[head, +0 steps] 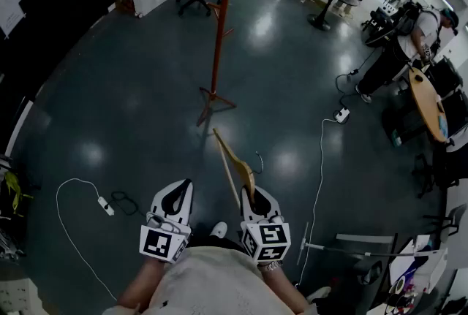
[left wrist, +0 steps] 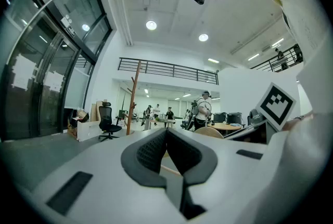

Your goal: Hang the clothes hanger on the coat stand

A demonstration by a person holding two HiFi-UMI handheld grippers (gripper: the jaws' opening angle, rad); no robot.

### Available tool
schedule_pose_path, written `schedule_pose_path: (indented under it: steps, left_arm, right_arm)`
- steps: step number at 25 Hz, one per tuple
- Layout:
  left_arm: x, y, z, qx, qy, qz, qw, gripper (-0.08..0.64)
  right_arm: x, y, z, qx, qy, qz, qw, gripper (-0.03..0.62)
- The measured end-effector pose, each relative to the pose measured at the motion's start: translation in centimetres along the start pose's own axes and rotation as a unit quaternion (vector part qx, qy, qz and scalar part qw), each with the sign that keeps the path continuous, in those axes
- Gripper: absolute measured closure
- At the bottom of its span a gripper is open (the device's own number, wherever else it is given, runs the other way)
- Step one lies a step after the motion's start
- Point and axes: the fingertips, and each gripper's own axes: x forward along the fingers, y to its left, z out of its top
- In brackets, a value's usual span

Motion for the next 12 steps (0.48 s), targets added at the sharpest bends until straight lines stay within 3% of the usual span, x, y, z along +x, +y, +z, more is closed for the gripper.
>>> schedule_pose_path:
  steps: [7, 12]
  left_arm:
    - [2.9, -1.7, -0.3, 0.004, 0.001, 0.008, 1.0000, 0.548]
    - [5.2, 2.3, -1.6, -0.019, 0.020, 0.044, 0.9987, 0.548]
  right_arm:
    - [0.4, -4.1, 0.3, -0.005, 0.013, 0.002, 1.000, 0.523]
    - [3.2, -5.6, 0.6, -0.005, 0.020, -0.015, 1.000, 0.523]
